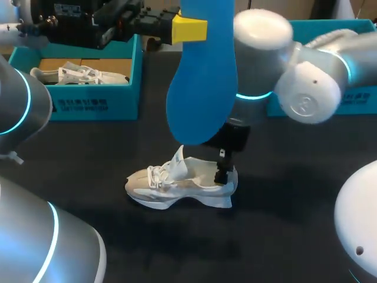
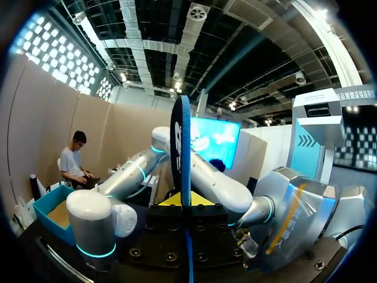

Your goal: Take the shoe out of the shoebox, open the shoe tongue, remove and reinsert the insole, then place the shoe into the shoebox

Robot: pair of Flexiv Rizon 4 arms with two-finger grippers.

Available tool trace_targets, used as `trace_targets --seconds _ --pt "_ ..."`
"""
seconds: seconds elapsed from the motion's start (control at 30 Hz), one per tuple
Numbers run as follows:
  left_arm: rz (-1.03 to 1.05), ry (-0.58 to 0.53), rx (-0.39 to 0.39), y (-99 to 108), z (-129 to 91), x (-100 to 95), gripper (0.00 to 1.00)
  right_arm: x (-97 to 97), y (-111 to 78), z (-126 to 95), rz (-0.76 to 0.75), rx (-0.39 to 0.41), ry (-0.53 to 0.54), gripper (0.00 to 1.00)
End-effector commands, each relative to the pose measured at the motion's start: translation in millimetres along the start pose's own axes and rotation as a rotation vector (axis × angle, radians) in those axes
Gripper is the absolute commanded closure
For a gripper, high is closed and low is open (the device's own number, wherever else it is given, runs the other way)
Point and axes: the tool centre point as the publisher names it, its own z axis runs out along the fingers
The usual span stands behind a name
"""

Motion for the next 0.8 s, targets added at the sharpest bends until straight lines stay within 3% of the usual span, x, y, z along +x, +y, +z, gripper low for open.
trace_targets --seconds 0.03,0.37,0.63,0.8 --pt "0.001 0.003 0.002 0.4 0.8 -0.9 1.0 2.1 9.2 0.7 -0.007 0.134 -0.015 0.0" --pt "0.001 0.003 0.002 0.4 0.8 -0.9 1.0 -19.4 27.6 -4.2 -0.059 0.096 -0.041 0.0" --pt "0.001 0.003 0.002 0.4 0.8 -0.9 1.0 -41.9 40.0 24.1 -0.12 0.071 -0.037 0.0" --pt "0.001 0.003 0.002 0.4 0.8 -0.9 1.0 -46.0 41.0 41.0 -0.125 0.071 -0.021 0.0"
